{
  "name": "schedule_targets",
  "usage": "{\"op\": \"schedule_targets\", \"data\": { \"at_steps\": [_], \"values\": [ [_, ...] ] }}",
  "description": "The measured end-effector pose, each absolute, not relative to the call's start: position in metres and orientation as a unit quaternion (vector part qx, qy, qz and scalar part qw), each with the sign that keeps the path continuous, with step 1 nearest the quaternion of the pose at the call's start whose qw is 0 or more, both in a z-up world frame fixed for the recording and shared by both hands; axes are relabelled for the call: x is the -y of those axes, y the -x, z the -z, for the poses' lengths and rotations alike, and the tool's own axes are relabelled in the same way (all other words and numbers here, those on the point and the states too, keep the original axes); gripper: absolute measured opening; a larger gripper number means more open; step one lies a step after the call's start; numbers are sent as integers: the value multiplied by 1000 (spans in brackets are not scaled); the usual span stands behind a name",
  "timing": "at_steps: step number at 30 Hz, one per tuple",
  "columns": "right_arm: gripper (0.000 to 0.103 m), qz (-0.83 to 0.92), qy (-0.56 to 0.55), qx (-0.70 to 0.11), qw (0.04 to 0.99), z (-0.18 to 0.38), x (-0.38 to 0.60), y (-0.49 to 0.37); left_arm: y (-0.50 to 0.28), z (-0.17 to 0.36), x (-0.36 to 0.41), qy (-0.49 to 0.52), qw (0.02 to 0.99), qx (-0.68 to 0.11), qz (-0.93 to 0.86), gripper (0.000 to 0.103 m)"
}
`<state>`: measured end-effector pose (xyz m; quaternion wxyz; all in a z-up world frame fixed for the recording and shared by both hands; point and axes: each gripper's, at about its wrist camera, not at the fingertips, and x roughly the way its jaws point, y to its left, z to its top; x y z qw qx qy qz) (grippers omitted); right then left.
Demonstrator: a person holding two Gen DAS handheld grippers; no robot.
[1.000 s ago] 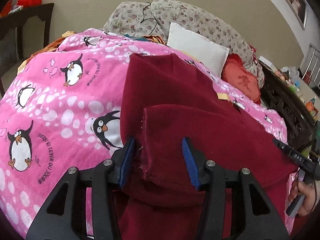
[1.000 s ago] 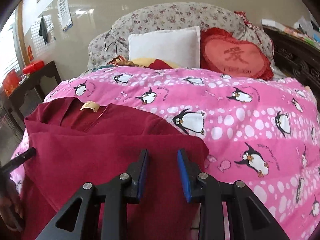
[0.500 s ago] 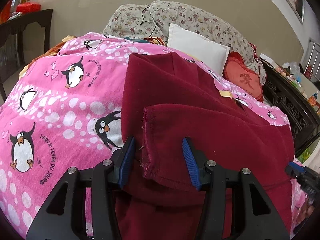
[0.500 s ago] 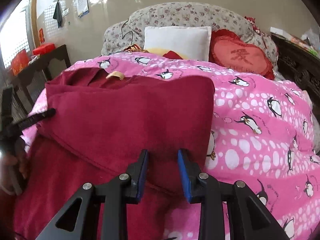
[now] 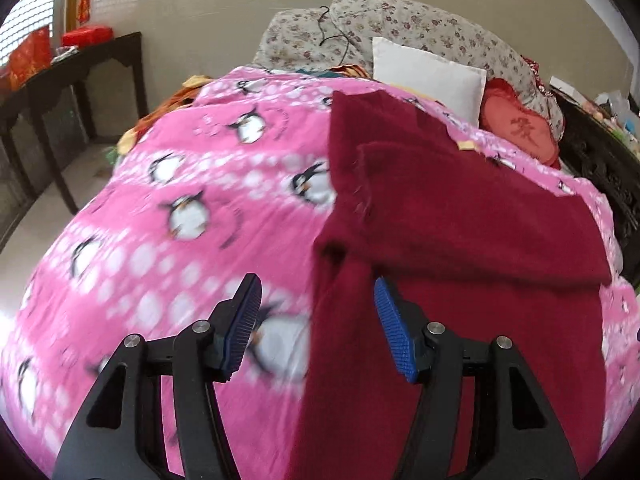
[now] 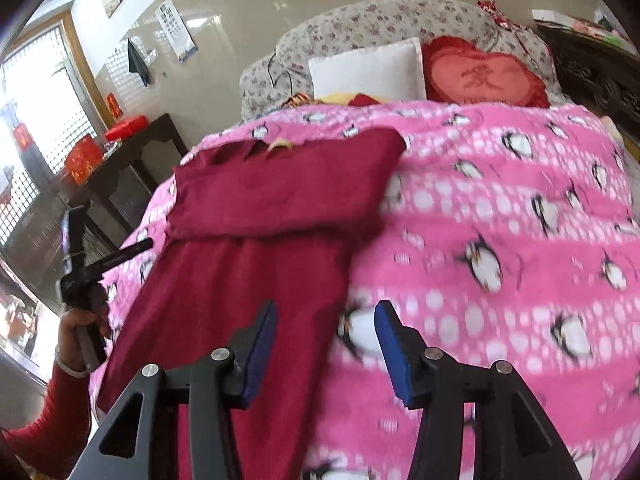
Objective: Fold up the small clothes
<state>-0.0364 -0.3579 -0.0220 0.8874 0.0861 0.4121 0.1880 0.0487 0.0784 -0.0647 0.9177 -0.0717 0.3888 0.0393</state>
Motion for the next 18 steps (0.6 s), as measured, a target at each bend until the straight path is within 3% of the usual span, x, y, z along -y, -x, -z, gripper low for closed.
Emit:
{"op": "schedule_targets", "data": {
  "at_steps": [18],
  "values": [
    [49,-229,-65,-457,857,69,339,89,49,80,-80,64,904,-421,-36,59]
  ]
}}
